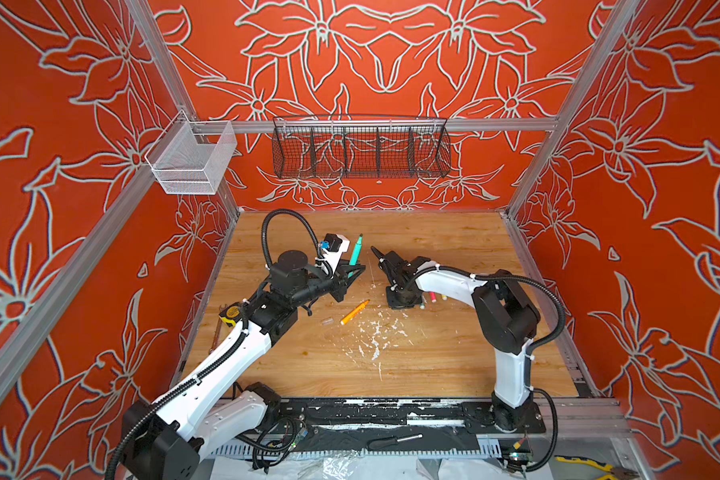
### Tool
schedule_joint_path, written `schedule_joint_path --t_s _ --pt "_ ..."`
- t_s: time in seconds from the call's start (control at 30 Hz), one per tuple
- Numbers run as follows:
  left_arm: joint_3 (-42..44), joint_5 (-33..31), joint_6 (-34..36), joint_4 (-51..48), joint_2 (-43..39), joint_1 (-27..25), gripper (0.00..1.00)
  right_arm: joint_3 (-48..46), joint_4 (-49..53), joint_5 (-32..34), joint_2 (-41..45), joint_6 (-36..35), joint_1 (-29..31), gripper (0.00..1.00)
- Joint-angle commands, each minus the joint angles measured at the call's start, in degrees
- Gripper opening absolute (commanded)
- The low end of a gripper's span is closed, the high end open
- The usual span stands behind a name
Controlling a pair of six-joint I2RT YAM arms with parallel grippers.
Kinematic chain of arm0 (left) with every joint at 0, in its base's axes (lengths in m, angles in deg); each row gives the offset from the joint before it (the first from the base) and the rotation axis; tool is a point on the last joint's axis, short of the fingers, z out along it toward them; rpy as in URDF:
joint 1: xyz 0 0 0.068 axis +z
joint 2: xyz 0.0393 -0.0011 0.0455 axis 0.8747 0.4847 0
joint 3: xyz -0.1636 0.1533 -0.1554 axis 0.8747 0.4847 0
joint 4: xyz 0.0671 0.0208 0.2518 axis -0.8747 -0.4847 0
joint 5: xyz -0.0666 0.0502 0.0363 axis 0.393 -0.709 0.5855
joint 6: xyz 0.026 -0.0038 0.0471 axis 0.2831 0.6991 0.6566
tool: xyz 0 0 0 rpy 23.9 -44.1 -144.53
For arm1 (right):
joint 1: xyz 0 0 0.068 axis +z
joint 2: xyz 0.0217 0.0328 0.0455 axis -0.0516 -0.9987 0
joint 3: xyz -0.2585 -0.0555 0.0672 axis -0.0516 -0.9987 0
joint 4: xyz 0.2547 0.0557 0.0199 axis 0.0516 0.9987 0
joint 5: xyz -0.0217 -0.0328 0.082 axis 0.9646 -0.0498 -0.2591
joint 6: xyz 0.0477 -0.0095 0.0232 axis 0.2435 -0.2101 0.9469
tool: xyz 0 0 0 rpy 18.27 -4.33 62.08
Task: Insert the pens into the pen caps
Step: 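Carry the cap over the slim green marker's tip with the right gripper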
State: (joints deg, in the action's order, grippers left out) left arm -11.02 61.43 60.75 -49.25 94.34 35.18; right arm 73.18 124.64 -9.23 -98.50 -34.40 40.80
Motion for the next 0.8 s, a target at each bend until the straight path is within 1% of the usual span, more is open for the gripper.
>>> schedule_joint_path --t_s 0.0,0.03,0.2,0.3,0.4,0.57,0.77 --pt "0.14 -0.1 1.44 3.02 -0.73 -0.67 0.0 -0.5 0.76 0.64 -0.7 0.08 -0.32 0.13" --pt "0.13 -0.2 1.37 2.97 -0.53 -0.87 0.0 -0.73 0.27 0.7 -0.32 0.0 -0.32 0.11" --pt "0.06 -1.3 2.12 2.11 0.25 -2.4 0.0 -1.64 -1.67 0.8 2.66 -0.72 -0.32 0.09" --pt "0.28 -3.11 3.07 1.68 0.39 -3.88 0.0 -3.61 -4.03 0.41 6.41 -1.44 -0.32 0.09" --pt "0.57 -4.45 3.48 1.74 0.76 -4.88 0.0 -6.11 -6.89 1.07 12.01 -1.9 -0.32 0.09" --pt "1.61 -6.09 3.2 3.52 1.91 -5.98 0.0 -10.54 -15.01 0.76 24.56 -2.75 -0.32 0.09" --pt "2.16 -6.23 1.28 5.27 4.15 -6.78 0.0 -13.55 -24.43 -3.48 35.54 -4.36 -0.25 0.09"
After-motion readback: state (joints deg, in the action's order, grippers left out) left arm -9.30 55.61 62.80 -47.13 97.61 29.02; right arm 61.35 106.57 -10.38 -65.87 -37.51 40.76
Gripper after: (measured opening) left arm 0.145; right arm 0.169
